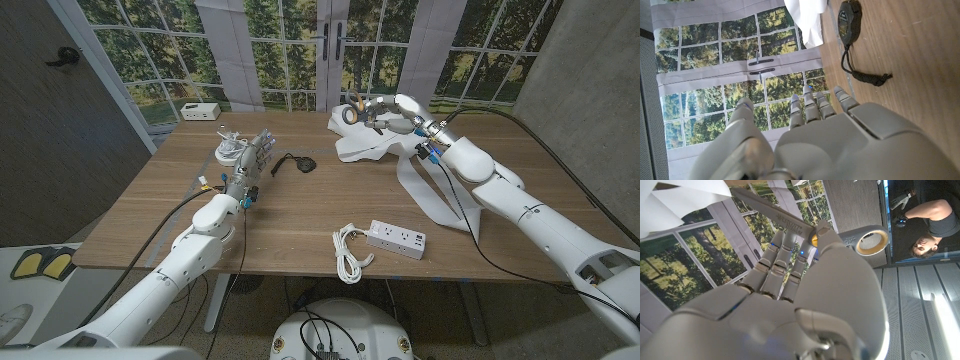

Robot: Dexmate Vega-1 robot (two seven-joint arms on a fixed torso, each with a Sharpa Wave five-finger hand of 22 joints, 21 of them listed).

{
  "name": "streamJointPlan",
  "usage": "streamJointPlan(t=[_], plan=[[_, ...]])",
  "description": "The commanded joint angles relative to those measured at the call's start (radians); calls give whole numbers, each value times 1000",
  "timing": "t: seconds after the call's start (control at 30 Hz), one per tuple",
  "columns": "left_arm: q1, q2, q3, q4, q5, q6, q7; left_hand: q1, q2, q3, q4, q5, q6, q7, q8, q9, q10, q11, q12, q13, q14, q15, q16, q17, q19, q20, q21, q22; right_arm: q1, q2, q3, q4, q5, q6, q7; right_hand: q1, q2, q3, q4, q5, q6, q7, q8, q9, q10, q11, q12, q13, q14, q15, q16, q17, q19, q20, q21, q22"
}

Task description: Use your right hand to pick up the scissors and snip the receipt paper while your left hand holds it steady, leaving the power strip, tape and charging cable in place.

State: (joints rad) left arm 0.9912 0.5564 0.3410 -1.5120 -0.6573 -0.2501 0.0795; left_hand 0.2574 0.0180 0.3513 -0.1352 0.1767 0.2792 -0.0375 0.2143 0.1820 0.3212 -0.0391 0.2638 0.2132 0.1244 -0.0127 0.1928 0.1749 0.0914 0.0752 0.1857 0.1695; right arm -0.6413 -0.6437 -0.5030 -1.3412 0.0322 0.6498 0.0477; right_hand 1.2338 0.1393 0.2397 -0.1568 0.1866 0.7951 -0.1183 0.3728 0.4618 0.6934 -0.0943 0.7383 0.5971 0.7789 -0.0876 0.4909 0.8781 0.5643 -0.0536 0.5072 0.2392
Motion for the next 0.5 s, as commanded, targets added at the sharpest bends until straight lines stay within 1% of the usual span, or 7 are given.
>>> streamJointPlan(t=[0.03, 0.2, 0.27, 0.3, 0.4, 0.43, 0.5], plan=[[25, -15, -5, -26, 49, -52, 59, 19, 18, 10, -12, 3, 85, 1, 23, 5, 46, -16, 20, 12, 55, -11, 16, 4, 26, 3, 13, 5, -9, -3, 20, -2, -70, 38, -61, 0, 13, 18, 14, 3, 49, -40, -2, 3, 90, -80, 18, 56, 9, -148, -5, 7, -10, -38, 11, 5], [47, -25, -17, -57, 61, -76, 95, 31, 22, 17, -17, 2, 121, 3, 30, 6, 60, -26, 25, 16, 61, -13, 13, 4, 30, 0, 13, 5, -6, 0, 23, 7, -83, 59, -72, 3, 13, 19, 12, 2, 51, -42, -4, 2, 88, -82, 17, 55, 10, -149, -9, 12, -14, -39, 15, 4], [53, -24, -21, -71, 68, -88, 99, 38, 25, 22, -19, 1, 140, 5, 34, 6, 88, -25, 36, 18, 61, -12, 10, 4, 30, 1, 12, 5, -5, 1, 24, 10, -81, 66, -72, 2, 13, 19, 12, 2, 50, -43, -5, 2, 88, -84, 17, 56, 11, -148, -11, 13, -15, -39, 16, 4], [56, -24, -23, -79, 68, -91, 100, 42, 27, 24, -20, 1, 147, 0, 35, 7, 97, -37, 38, 20, 61, -12, 9, 4, 29, 1, 11, 5, -4, 2, 25, 12, -85, 70, -76, 3, 12, 19, 11, 2, 51, -45, -6, 1, 87, -82, 17, 56, 12, -149, -11, 15, -17, -40, 18, 4], [65, -24, -30, -103, 83, -92, 127, 48, 28, 28, -21, 0, 154, -7, 33, 8, 127, -44, 49, 23, 72, -9, 12, 4, 30, 7, 10, 5, -1, 5, 27, 18, -92, 82, -83, 2, 13, 20, 12, 2, 51, -45, -7, 1, 87, -83, 18, 56, 12, -149, -15, 18, -18, -40, 21, 4], [69, -20, -32, -119, 95, -80, 146, 49, 29, 33, -17, -3, 222, -24, 47, 9, 222, -61, 79, 35, 139, -33, 36, 10, 86, 10, 29, 8, 0, 5, 28, 21, -98, 86, -87, 2, 13, 20, 12, 2, 51, -44, -8, 1, 87, -84, 18, 56, 12, -149, -15, 19, -19, -41, 22, 4], [76, -2, -35, -152, 113, -50, 167, 43, 19, 32, -14, -5, 260, -9, 49, 8, 298, -37, 102, 42, 228, -59, 64, 18, 146, -6, 48, 15, 2, 6, 30, 23, -118, 91, -101, 3, 12, 21, 11, 2, 52, -44, -8, 0, 91, -84, 17, 53, 12, -149, -18, 21, -19, -40, 24, 4]])
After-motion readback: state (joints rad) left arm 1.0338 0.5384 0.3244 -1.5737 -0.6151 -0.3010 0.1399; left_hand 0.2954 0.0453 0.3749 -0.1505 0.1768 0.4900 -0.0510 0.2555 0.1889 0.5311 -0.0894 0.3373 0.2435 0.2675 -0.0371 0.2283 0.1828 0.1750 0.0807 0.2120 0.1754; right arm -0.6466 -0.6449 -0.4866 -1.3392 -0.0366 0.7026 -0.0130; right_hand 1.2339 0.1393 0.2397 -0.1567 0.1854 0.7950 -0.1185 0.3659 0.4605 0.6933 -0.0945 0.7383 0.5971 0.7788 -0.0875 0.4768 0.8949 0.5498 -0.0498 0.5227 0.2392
